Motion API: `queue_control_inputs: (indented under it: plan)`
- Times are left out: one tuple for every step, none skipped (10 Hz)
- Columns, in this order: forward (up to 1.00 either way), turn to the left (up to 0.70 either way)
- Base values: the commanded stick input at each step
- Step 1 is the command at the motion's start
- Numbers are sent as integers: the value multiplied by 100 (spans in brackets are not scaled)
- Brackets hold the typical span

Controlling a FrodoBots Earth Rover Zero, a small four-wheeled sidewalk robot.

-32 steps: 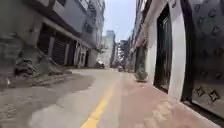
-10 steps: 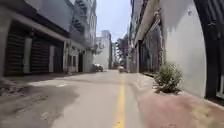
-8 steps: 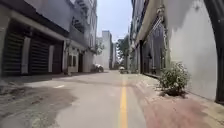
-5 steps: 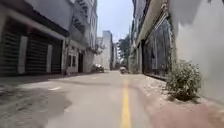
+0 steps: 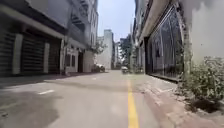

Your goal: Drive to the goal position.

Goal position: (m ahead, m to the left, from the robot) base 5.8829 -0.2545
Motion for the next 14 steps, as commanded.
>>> queue_control_inputs:
  plan:
    - [100,0]
    - [100,0]
    - [100,0]
    - [100,0]
    - [100,0]
    - [100,0]
    - [100,0]
    - [100,0]
    - [100,0]
    - [100,0]
    - [100,0]
    - [100,0]
    - [100,0]
    - [100,0]
